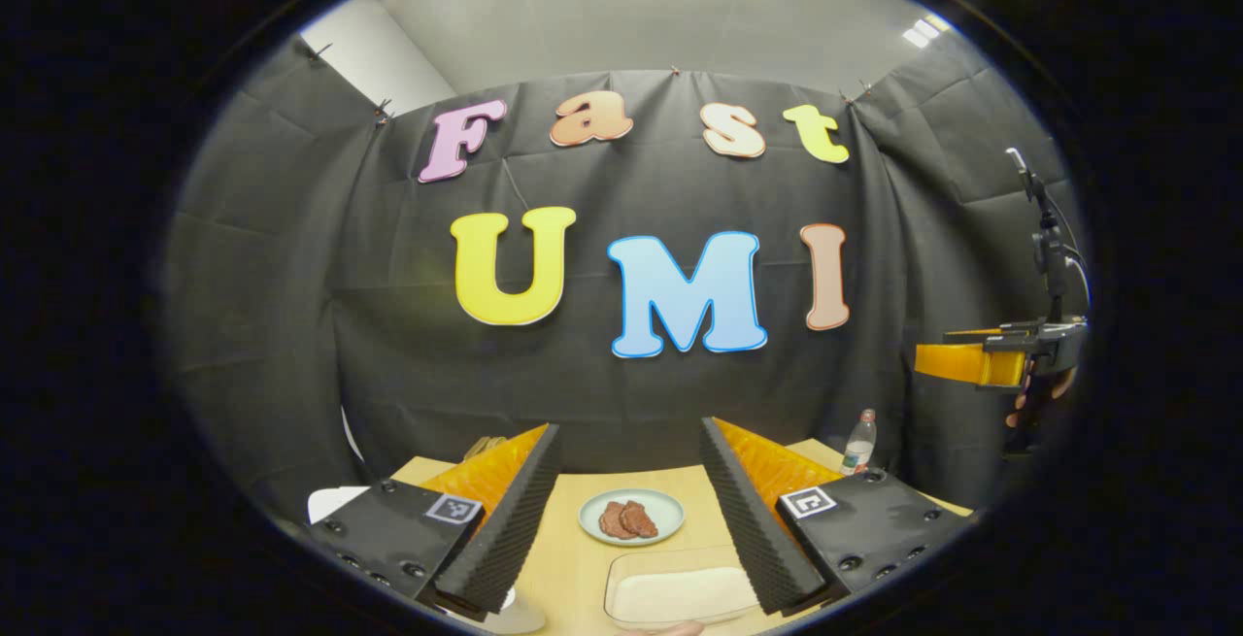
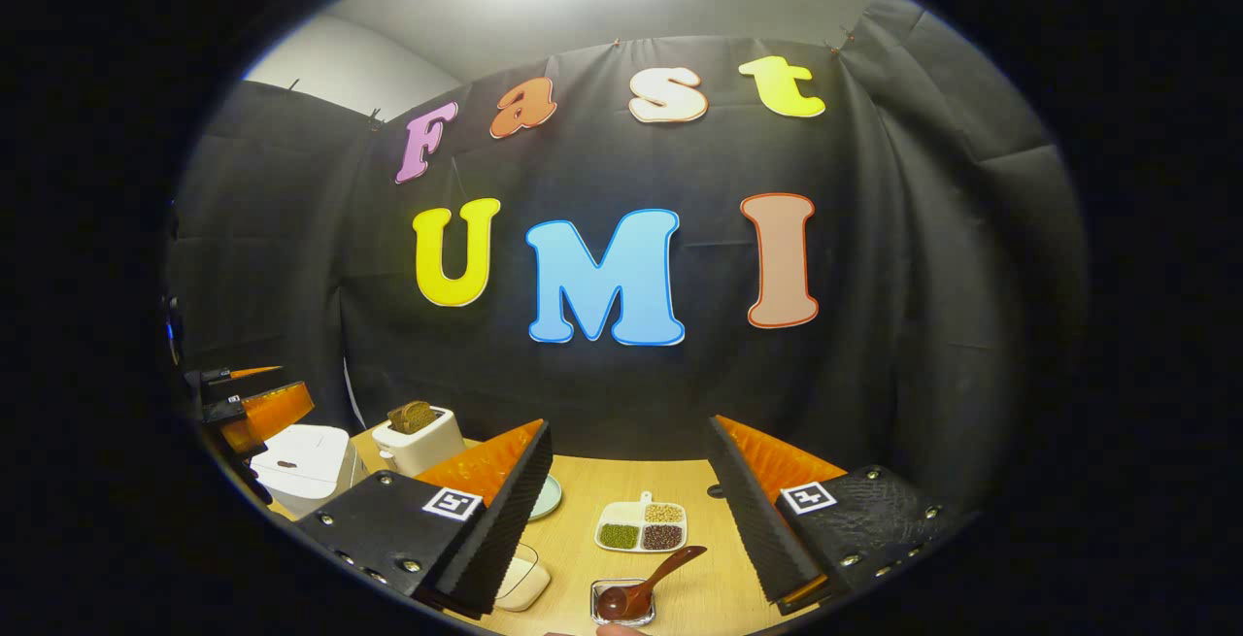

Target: Close the left gripper, press the button to open the rice cooker; take a wooden spoon from the chopstick holder with the right hand, scoop a spoonful of rice and pour it into the rice cooker, then put the wooden spoon back into the chopstick holder.

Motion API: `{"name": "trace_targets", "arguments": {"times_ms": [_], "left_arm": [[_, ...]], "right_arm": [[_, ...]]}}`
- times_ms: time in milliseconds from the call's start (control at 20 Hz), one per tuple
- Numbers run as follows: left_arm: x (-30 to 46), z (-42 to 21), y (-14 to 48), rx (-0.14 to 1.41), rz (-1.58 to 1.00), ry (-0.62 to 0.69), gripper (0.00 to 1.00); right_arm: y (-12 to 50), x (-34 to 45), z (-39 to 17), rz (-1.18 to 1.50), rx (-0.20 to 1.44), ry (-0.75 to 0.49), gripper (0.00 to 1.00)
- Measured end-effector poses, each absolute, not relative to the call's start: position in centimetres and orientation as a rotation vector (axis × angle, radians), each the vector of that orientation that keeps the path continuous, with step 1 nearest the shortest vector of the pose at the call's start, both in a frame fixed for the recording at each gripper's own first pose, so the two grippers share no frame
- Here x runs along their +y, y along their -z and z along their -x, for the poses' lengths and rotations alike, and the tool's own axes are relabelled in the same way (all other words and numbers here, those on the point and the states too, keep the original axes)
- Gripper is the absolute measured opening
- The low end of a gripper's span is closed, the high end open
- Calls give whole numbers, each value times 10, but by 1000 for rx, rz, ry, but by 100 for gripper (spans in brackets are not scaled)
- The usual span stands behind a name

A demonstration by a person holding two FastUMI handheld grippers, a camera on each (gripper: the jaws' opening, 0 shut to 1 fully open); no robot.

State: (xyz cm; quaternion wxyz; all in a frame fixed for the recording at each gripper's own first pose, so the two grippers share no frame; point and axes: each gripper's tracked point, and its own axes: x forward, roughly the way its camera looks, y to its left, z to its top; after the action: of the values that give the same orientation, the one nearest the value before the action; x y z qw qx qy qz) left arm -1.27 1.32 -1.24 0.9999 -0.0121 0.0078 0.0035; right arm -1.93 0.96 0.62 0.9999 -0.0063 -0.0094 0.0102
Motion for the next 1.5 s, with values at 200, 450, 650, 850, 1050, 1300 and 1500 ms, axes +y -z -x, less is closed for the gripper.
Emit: {"name": "trace_targets", "arguments": {"times_ms": [200,450,650,850,1050,1300,1500], "left_arm": [[11,15,15,16,22,-2,100],[6,14,14,8,11,5,100],[4,14,16,5,16,5,100],[1,11,20,11,10,7,89],[5,12,22,7,21,3,100],[18,22,23,-4,26,-14,100],[24,25,30,-1,16,-16,100]], "right_arm": [[-3,15,20,13,-18,-30,96],[2,17,17,14,-6,-41,96],[2,13,17,6,-7,-35,96],[4,13,18,-7,-6,-33,96],[7,14,19,4,-13,-31,96],[12,26,18,3,-7,-52,96],[15,35,15,12,-7,-54,96]]}}
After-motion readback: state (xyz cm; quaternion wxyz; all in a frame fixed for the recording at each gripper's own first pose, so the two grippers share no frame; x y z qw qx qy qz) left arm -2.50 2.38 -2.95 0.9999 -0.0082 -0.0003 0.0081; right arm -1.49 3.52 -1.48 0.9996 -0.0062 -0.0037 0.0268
